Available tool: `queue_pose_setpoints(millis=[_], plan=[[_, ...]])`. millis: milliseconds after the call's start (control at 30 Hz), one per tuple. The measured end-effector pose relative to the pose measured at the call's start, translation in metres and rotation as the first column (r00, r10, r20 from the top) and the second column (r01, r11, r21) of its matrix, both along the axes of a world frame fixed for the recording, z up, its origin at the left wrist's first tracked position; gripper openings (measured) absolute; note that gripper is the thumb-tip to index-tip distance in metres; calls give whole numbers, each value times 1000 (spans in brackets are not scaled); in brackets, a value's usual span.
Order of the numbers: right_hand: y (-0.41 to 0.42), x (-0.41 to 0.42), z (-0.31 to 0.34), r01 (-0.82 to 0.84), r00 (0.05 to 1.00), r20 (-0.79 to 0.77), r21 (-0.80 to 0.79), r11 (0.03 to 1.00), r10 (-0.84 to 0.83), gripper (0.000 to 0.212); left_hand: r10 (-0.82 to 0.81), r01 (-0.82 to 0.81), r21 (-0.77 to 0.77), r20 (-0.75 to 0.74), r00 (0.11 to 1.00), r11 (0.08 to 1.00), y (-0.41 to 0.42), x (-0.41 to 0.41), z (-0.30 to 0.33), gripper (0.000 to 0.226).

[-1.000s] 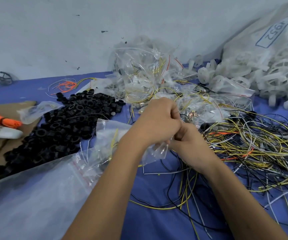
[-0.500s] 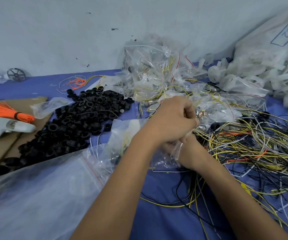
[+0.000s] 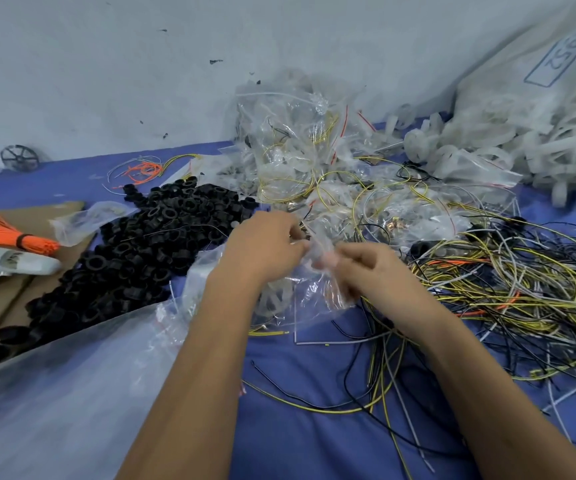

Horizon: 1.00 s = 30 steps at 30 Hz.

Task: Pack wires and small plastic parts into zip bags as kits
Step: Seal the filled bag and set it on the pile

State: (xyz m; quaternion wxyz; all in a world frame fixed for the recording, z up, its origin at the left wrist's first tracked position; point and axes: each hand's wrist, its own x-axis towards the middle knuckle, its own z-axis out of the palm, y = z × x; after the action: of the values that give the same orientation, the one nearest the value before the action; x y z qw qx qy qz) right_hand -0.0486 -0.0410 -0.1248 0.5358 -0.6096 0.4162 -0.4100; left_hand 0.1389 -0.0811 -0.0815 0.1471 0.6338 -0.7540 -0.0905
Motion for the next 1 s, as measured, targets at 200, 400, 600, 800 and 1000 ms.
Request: queue_pose_setpoints(millis=[200,400,600,800,1000], plan=[[-2,-3,-8,186,983,18,-116,976,-185,17,94,-98,-95,-48,994,991,2,1,6,15],[-1,1,-6,438,879,-57,-291,851,-473,22,51,-70,-124,-150,987,990,0,15,16,33],[4,14,-5,258,932,248,62,964,-265,85,68,-130,-221,-267,961,967,2,18,24,33],[13,27,-3,23,970,239,132,991,-54,72,150,-222,-128,-419,895,967,7,13,44,32],[12,16,7,-7,900,411,345,939,-145,51,213,-119,189,-626,750,975,9,20,44,21]])
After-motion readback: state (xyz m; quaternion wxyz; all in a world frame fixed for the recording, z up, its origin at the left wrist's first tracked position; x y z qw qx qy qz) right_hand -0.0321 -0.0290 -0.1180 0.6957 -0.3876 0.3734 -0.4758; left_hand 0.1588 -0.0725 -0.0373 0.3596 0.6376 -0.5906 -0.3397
